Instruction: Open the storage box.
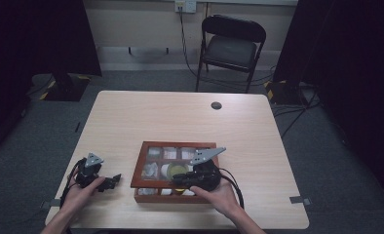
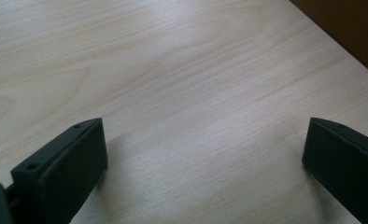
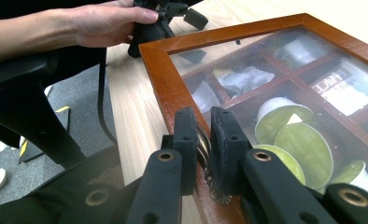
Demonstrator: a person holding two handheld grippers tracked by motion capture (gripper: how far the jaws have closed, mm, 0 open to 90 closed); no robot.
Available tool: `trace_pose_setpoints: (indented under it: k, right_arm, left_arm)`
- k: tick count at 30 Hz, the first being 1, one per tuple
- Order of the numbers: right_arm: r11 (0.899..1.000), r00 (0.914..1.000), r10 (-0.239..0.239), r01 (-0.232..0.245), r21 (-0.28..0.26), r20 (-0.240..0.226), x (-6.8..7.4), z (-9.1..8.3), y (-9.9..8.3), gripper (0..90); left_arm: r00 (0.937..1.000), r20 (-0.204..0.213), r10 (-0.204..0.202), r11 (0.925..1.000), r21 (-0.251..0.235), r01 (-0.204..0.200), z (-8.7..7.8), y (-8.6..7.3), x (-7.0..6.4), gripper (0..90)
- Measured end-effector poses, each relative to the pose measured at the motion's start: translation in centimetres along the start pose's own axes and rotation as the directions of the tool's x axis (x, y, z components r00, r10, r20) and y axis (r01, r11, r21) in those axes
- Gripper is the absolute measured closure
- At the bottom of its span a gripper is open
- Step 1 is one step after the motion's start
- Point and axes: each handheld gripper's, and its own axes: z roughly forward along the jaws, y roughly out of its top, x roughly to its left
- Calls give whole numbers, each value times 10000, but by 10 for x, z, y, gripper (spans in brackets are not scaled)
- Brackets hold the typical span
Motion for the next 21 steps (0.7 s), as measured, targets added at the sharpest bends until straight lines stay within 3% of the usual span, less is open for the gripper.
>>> trace_pose_setpoints:
  k: [21]
  right_arm:
    - [9996,9999,125,-125,-249,33,0,-6,7,813]
  left_arm:
    - [10000,3,1,10000,1,-1,0,0,0,0]
